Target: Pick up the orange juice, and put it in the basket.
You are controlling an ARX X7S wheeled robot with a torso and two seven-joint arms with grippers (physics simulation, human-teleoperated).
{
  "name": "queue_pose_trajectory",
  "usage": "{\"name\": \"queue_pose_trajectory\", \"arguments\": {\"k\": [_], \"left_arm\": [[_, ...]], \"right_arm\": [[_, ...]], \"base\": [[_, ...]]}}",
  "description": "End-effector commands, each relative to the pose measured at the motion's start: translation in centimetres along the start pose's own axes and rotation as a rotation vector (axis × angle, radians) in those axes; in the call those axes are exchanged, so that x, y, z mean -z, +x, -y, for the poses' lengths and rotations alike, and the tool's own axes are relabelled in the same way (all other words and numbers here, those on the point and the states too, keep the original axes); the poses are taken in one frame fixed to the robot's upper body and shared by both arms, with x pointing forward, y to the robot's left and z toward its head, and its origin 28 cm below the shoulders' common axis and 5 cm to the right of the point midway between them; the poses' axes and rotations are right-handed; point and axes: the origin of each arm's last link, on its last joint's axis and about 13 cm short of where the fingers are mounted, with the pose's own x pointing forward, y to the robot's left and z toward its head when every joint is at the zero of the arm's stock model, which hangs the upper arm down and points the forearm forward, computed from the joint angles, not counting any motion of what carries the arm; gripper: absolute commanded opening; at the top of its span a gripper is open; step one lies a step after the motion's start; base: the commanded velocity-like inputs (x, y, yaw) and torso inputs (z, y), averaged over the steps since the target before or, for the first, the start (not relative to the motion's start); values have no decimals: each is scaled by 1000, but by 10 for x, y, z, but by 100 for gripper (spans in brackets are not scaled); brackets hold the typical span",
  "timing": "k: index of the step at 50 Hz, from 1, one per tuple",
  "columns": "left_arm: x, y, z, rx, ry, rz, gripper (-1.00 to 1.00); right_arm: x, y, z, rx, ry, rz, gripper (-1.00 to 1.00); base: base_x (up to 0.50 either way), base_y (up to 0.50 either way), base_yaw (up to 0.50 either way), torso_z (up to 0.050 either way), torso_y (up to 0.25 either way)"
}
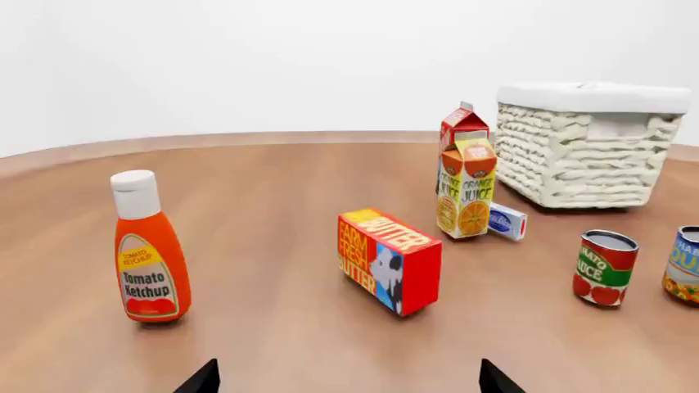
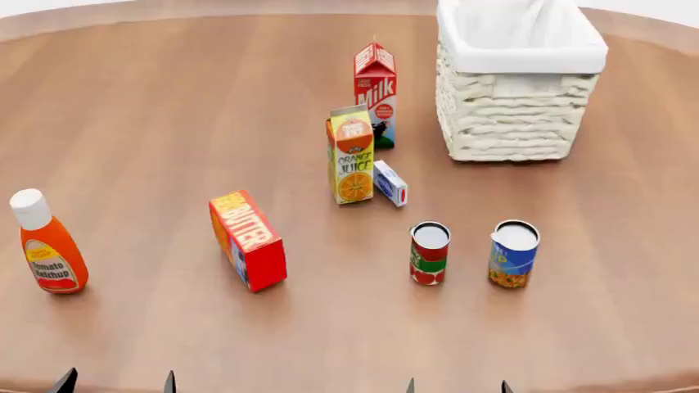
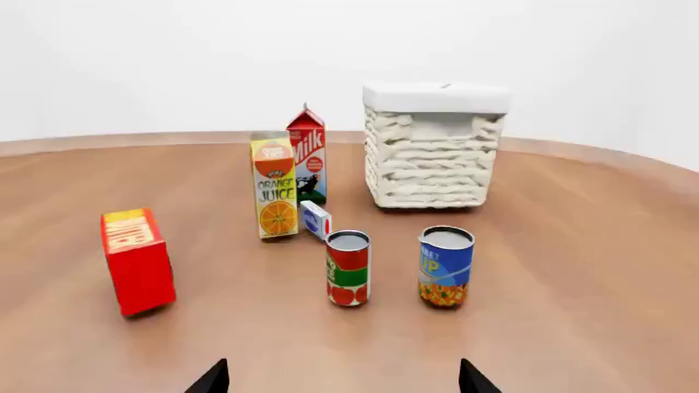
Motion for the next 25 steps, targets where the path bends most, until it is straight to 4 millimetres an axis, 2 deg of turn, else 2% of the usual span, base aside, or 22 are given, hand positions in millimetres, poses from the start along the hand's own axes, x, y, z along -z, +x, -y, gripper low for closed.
{"name": "queue_pose_trajectory", "arguments": {"k": [1,8,15,25], "left_arm": [[0,0,0,0,0,0,100],[0,0,0,0,0,0,100],[0,0,0,0,0,0,100],[0,0,0,0,0,0,100]], "right_arm": [[-1,-1,0,0,0,0,100],[-15,1,-2,-5,-35,24,100],[-21,2,-1,-4,-51,35,100],[-25,5,-3,-6,-49,43,100]], "base": [[0,0,0,0,0],[0,0,0,0,0],[0,0,0,0,0],[239,0,0,0,0]]}}
